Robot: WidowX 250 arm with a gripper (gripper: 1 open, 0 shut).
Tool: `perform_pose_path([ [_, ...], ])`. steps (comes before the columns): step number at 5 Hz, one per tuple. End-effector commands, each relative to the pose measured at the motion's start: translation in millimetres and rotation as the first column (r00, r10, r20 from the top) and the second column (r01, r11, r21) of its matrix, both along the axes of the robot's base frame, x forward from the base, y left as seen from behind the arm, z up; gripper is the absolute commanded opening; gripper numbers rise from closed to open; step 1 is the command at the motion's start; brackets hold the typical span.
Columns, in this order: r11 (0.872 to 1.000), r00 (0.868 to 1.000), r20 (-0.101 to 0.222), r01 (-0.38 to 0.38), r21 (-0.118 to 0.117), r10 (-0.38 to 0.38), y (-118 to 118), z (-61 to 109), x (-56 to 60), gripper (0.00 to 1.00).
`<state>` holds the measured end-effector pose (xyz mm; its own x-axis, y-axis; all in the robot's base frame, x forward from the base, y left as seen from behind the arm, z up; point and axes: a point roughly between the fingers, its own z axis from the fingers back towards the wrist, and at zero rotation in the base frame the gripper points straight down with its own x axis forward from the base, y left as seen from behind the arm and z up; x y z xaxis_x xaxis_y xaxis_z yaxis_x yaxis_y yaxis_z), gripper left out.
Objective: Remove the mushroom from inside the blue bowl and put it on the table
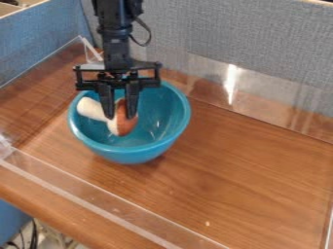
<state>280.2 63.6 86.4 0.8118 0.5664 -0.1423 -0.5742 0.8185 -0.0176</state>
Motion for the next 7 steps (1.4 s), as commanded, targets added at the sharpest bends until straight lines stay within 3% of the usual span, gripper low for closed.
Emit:
perform_pose_path([
  [1, 0.999, 0.995, 0.101, -0.027, 0.033, 0.024, -6, 25.2, 8.6, 0.00],
  [3, 0.999, 0.995, 0.099, -0.013, 0.033, 0.010, -34, 17.9, 13.5, 0.00],
  [4, 0.998, 0.994, 0.093, 0.060, 0.026, -0.062, -58, 15.7, 8.0, 0.00],
  [5, 0.987, 0.984, 0.083, 0.158, 0.017, -0.159, -87, 9.5, 4.3, 0.00],
  [6, 0.985, 0.983, 0.071, 0.170, 0.006, -0.170, -104, -13.9, 12.1, 0.00],
  [7, 0.987, 0.985, 0.060, 0.160, -0.003, -0.160, -114, -34.1, 16.7, 1.00],
])
